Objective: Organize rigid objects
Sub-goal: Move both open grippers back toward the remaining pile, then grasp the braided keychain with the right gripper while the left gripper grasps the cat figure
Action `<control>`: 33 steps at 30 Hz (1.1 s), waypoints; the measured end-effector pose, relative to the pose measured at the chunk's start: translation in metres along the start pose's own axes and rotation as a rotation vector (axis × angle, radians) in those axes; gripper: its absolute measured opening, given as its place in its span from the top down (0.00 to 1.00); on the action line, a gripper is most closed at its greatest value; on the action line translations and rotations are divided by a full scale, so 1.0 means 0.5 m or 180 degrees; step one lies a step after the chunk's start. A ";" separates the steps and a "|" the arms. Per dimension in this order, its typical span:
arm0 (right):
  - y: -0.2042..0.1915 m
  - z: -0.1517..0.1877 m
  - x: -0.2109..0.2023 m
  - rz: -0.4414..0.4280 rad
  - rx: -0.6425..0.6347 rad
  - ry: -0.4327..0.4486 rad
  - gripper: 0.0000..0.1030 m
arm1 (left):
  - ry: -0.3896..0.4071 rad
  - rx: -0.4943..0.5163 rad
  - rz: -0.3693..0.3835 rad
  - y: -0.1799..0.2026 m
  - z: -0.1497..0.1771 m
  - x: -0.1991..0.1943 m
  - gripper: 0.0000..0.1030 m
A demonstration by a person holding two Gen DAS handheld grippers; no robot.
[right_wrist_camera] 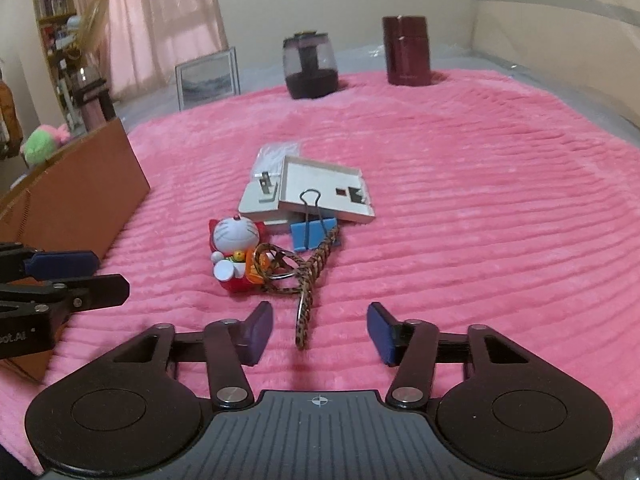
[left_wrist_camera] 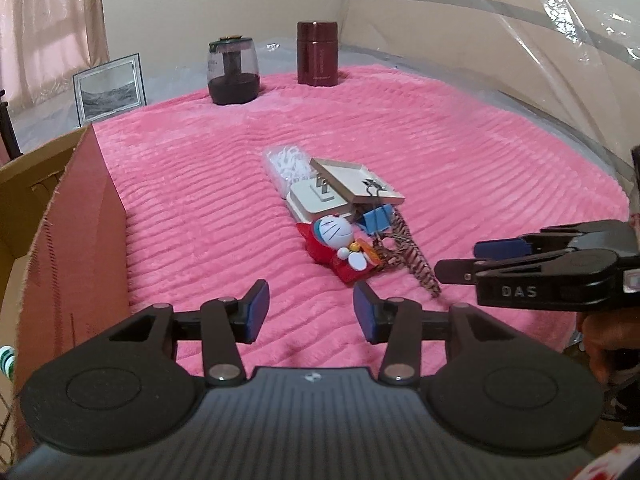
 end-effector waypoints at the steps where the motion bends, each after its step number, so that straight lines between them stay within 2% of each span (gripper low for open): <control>1: -0.001 -0.001 0.011 -0.0014 -0.0006 -0.0024 0.57 | -0.0013 -0.0009 0.0004 0.000 0.001 0.006 0.60; 6: -0.004 -0.008 0.063 0.0001 -0.0086 -0.0125 0.75 | -0.0055 0.0003 0.0022 0.001 0.005 0.029 0.60; 13: -0.006 -0.019 0.102 0.0059 -0.0174 -0.0176 0.85 | -0.0101 -0.0015 0.0028 -0.002 0.007 0.053 0.60; 15: -0.008 -0.021 0.106 0.0041 -0.0171 -0.0170 0.96 | -0.0116 -0.0032 0.0030 -0.002 0.007 0.058 0.60; 26: 0.030 -0.010 0.039 0.0196 -0.0148 -0.0071 0.99 | -0.0140 -0.0054 0.0046 0.030 0.007 0.064 0.54; 31: 0.069 0.002 0.010 0.0349 -0.0061 -0.0026 0.99 | -0.0052 -0.0141 -0.0060 0.048 -0.006 0.078 0.39; 33: 0.083 0.008 0.008 0.0382 -0.0022 -0.0038 0.99 | -0.0006 -0.0153 -0.0086 0.056 -0.014 0.090 0.38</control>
Point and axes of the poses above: each gripper's, at about its wrist camera, not at the fingertips, and x roughly the way its jaws point, y to its right, z to its underside, the point moved 8 cm from there along x, roughly the way its jaws point, and after that the axes turned 3 degrees about -x, right-handed, at the moved point
